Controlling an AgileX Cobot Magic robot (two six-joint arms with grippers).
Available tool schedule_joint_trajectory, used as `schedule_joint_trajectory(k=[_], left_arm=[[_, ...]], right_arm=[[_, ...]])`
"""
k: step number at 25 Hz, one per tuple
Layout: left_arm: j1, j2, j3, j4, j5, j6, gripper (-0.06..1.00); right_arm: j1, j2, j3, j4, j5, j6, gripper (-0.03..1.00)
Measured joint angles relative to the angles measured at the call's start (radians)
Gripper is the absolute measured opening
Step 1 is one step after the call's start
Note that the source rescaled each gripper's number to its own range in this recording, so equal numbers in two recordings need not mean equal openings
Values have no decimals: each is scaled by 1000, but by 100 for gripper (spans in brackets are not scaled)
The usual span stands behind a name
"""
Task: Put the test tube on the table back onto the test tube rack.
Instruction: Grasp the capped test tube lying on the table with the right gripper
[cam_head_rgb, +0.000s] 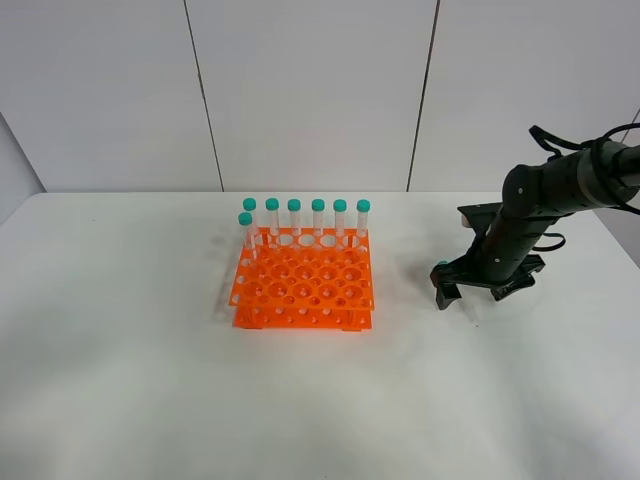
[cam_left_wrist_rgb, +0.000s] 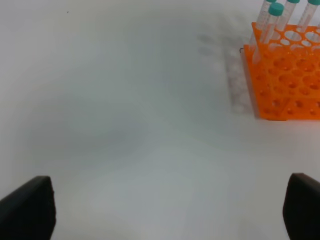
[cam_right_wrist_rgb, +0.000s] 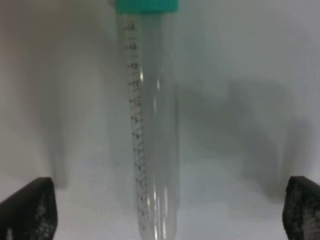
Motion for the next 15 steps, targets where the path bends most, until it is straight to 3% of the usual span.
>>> schedule_joint_trajectory(k=[7,9,14,15], left_arm=[[0,0,0,0,0,0,100],[0,0,0,0,0,0,100],[0,0,0,0,0,0,100],[0,0,0,0,0,0,100]], right_arm=[[0,0,0,3,21,0,42],[0,0,0,3,22,0,36],[0,0,0,3,24,0,0],[0,0,0,3,24,0,1]])
